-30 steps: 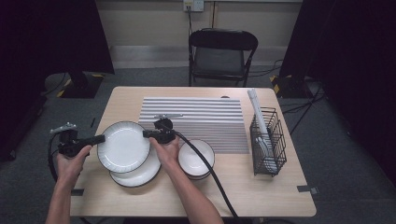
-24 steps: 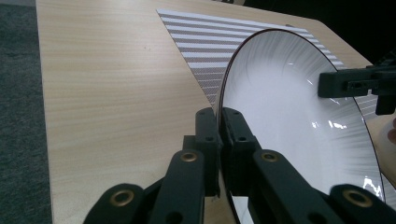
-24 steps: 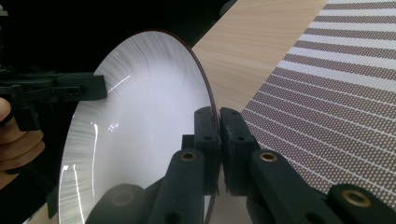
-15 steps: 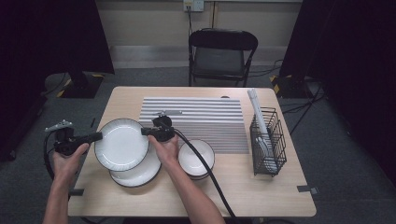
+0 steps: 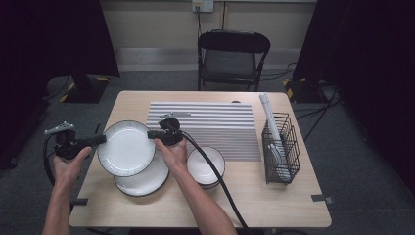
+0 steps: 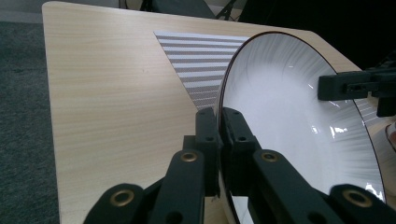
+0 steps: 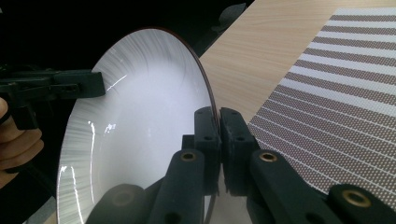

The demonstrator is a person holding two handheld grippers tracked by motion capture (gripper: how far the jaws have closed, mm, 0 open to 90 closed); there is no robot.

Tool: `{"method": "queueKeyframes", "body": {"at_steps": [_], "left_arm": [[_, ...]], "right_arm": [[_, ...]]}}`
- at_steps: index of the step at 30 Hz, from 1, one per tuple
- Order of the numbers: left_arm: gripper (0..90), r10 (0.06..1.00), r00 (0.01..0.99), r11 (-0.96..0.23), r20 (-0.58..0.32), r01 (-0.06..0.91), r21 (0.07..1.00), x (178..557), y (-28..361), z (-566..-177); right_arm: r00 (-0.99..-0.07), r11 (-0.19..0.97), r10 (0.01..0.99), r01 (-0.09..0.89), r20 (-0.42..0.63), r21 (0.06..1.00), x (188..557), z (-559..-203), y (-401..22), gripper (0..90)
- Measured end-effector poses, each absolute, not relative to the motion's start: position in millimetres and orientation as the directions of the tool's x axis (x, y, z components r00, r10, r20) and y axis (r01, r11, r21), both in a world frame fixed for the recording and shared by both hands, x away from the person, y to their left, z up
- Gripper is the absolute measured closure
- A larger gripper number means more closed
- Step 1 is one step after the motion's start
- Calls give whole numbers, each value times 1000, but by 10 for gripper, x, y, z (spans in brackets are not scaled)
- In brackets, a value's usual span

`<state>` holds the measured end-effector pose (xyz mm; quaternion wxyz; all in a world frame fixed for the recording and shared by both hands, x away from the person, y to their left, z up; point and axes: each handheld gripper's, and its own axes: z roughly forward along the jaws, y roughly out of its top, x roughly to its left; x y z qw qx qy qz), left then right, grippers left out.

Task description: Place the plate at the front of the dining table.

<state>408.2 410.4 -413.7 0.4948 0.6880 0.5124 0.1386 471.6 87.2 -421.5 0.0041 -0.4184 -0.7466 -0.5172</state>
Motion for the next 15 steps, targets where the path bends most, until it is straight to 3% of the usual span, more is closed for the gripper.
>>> {"method": "queueKeyframes", "body": {"at_steps": [15], "left_arm": [[864, 840, 449, 9, -305, 551, 835, 4165, 4040, -3949]], "right_arm": [[-647, 106, 632, 618, 427, 779, 4753, -4044, 813, 865]]}}
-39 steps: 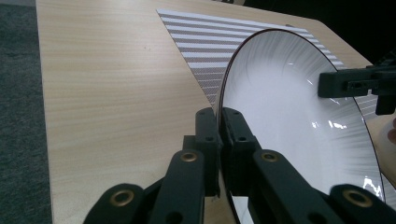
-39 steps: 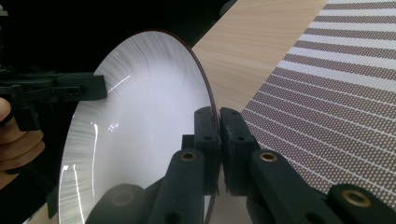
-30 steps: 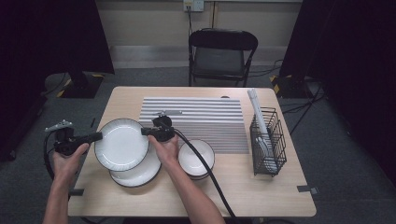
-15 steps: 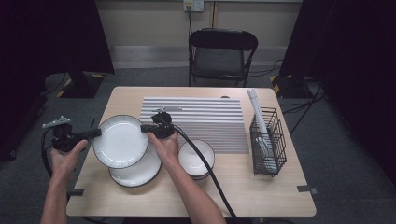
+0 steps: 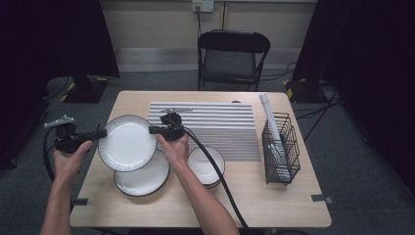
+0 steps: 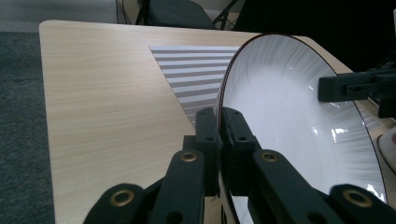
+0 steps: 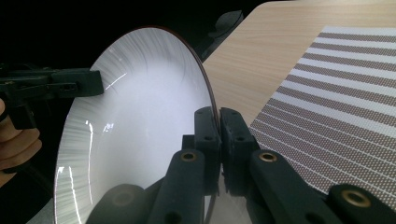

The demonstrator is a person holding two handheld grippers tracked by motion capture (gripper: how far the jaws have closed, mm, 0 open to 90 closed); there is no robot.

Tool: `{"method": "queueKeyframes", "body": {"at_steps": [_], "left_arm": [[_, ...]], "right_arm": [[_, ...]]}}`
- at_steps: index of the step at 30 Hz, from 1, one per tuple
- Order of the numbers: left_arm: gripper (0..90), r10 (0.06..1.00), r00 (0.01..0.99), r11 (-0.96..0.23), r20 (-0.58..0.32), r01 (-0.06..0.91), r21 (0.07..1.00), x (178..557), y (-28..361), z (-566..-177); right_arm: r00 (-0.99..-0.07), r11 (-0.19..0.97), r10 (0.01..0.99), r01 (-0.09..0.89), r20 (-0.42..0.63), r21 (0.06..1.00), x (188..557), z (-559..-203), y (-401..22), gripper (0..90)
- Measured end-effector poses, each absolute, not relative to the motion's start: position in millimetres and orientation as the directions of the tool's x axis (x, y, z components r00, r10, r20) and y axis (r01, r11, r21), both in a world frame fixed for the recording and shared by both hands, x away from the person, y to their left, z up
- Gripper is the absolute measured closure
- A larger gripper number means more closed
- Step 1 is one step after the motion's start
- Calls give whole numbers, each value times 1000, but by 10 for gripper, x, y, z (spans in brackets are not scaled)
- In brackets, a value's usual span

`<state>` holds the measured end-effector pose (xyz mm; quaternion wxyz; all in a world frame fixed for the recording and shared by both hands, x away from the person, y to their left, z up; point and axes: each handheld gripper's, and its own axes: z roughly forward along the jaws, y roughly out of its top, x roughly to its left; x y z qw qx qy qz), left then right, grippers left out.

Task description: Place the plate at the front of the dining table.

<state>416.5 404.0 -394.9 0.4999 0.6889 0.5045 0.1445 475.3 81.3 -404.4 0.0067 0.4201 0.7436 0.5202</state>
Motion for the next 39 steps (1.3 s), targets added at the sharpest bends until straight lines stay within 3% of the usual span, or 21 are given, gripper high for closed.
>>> {"method": "queueKeyframes", "body": {"at_steps": [13, 39], "left_arm": [[864, 832, 464, 21, -306, 523, 852, 4224, 3978, -3778], [864, 796, 512, 28, -323, 503, 864, 4462, 3467, -3646]], "right_arm": [[-653, 109, 636, 603, 411, 790, 4796, -3802, 745, 865], [-650, 139, 675, 576, 348, 806, 4912, -3493, 232, 864]]}}
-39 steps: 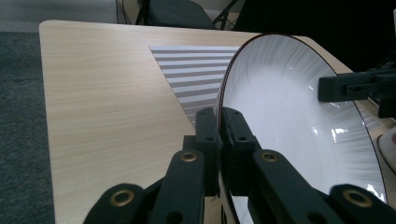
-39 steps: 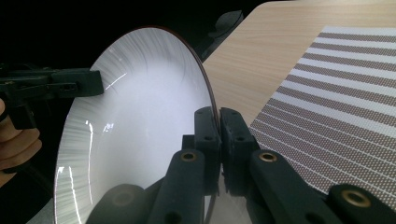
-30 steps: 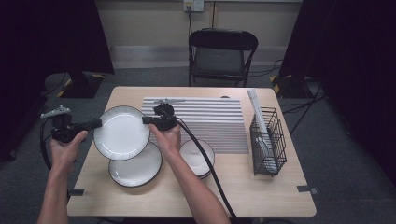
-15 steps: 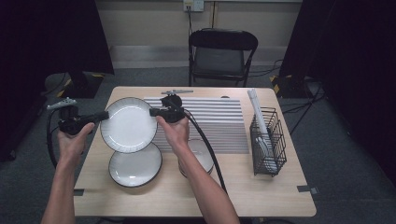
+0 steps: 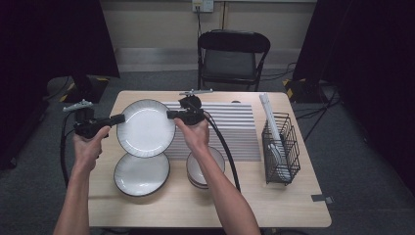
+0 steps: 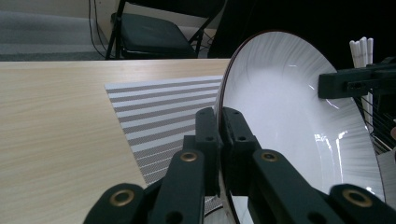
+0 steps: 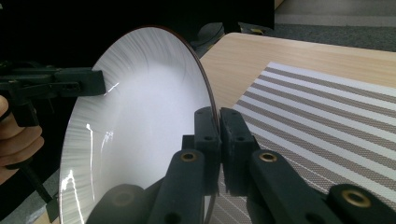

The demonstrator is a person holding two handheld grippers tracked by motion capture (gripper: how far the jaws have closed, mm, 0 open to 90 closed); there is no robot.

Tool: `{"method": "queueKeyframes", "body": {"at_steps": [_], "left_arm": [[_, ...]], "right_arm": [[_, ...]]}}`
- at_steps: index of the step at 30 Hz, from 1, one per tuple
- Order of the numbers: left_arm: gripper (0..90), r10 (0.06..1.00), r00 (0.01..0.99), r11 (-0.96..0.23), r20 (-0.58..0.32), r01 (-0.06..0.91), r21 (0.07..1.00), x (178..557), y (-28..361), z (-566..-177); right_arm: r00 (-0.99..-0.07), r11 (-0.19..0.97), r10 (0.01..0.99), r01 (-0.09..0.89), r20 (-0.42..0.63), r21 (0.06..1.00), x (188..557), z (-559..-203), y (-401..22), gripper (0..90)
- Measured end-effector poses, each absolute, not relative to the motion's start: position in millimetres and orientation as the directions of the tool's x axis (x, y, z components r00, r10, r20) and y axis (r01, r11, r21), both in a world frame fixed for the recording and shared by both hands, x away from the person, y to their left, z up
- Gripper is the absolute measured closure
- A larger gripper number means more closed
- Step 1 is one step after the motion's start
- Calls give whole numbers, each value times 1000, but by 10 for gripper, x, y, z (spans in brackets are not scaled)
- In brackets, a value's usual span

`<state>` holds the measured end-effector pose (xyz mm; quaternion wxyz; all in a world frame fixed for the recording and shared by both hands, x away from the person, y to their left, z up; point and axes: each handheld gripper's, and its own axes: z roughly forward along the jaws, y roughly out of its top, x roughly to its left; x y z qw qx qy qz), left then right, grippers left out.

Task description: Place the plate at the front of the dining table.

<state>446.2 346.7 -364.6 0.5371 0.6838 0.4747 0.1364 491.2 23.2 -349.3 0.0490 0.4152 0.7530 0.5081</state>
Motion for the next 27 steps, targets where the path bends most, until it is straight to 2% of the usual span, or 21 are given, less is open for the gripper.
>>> {"method": "queueKeyframes", "body": {"at_steps": [27], "left_arm": [[864, 753, 560, -12, -345, 536, 844, 4822, 2849, -3843]], "right_arm": [[-616, 128, 700, 605, 361, 786, 5098, -3616, -433, 863]]}}
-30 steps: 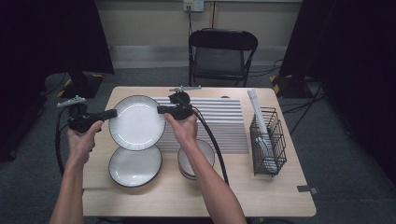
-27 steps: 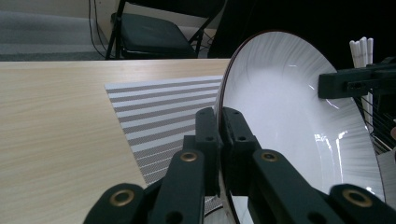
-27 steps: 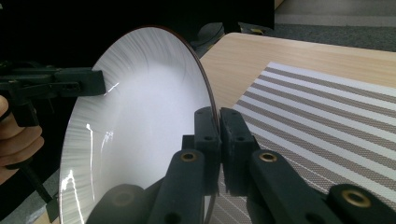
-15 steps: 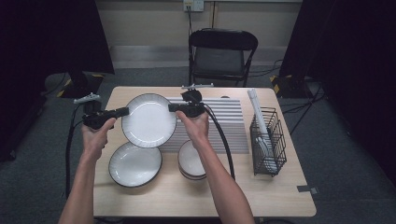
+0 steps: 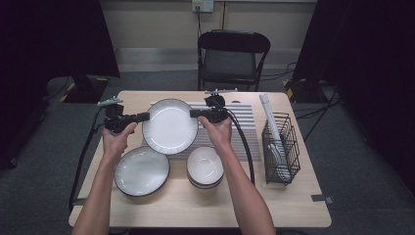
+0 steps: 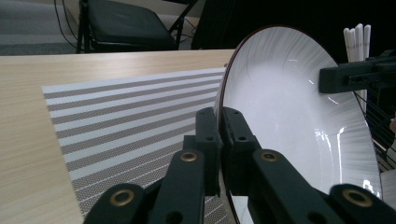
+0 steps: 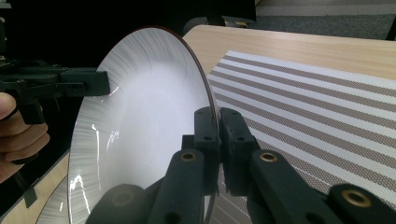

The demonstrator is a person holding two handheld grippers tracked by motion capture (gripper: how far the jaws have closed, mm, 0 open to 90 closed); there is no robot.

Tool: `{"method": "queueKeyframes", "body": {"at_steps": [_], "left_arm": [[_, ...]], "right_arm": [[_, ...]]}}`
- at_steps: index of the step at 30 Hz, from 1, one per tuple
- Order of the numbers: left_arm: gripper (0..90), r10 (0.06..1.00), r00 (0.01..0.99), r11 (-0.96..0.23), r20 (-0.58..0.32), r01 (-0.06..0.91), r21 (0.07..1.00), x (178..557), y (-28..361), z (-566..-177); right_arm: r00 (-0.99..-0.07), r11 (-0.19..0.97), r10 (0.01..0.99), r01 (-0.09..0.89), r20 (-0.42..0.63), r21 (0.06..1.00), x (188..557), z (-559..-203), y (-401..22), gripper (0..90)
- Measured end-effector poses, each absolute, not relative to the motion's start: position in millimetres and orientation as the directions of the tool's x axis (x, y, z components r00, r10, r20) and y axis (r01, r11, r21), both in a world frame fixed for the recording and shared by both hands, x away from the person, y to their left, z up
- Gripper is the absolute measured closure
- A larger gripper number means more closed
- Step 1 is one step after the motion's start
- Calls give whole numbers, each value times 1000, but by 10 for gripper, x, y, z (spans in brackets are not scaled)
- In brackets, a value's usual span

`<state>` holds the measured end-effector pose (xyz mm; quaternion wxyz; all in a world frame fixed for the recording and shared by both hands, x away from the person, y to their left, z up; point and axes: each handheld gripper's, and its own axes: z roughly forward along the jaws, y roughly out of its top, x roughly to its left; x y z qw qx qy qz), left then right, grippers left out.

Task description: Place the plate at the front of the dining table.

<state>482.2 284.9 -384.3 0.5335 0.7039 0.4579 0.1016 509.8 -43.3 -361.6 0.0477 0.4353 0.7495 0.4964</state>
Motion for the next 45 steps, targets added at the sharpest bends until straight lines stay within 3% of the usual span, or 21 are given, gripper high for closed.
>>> {"method": "queueKeyframes", "body": {"at_steps": [26, 45], "left_arm": [[859, 743, 567, -68, -355, 592, 803, 4964, 2627, -4202], [852, 729, 561, -68, -392, 629, 774, 4967, 2703, -4429]], "right_arm": [[-593, 142, 691, 672, 414, 726, 5258, -4031, -695, 862], [-553, 107, 681, 724, 480, 682, 5326, -4296, -763, 855]]}}
